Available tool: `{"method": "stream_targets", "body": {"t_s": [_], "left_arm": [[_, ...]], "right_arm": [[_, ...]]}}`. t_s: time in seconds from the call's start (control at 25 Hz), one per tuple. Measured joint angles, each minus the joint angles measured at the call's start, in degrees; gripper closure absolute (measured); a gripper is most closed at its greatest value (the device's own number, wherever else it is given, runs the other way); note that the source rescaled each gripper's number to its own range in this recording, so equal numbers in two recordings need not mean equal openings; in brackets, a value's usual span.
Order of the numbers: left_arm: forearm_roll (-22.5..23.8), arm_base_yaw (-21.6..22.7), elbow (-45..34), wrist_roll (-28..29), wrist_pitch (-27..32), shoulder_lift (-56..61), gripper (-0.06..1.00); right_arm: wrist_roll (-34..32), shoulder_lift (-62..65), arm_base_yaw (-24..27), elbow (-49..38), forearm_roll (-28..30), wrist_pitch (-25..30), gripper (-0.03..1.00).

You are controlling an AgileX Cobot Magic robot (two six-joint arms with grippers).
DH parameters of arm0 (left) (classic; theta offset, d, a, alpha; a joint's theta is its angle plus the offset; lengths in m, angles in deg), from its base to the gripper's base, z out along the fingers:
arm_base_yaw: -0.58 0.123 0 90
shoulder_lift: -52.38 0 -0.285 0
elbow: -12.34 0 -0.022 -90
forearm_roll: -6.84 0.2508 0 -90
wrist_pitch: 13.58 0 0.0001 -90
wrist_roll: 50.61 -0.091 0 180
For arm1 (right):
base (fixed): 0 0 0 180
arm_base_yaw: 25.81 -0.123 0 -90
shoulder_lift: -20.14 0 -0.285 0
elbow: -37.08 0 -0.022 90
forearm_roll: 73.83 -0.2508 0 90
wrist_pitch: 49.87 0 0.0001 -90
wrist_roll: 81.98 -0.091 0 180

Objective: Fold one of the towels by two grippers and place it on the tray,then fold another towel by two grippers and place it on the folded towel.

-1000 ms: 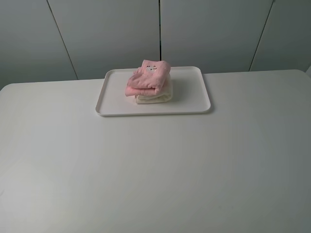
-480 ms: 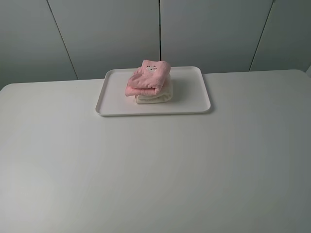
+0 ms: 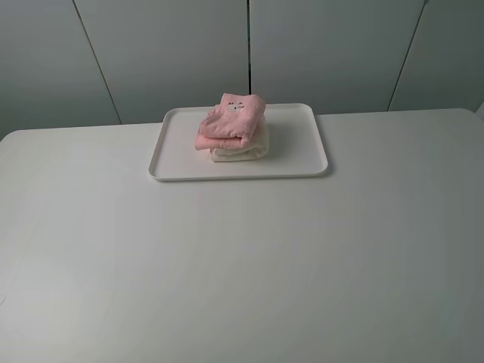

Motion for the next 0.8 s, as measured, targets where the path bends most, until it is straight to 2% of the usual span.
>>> {"method": "stream_targets", "body": {"t_s": [0.44, 0.8], "left_arm": [[0.0, 0.0, 0.0, 0.0, 0.0, 0.0, -0.01], [0.0, 0.0, 0.0, 0.0, 0.0, 0.0, -0.01]], "right_arm": [[0.3, 0.0, 0.0, 0.0, 0.1, 0.0, -0.03], [4.2, 0.0, 0.0, 0.0, -1.4, 0.0, -0.03]]}}
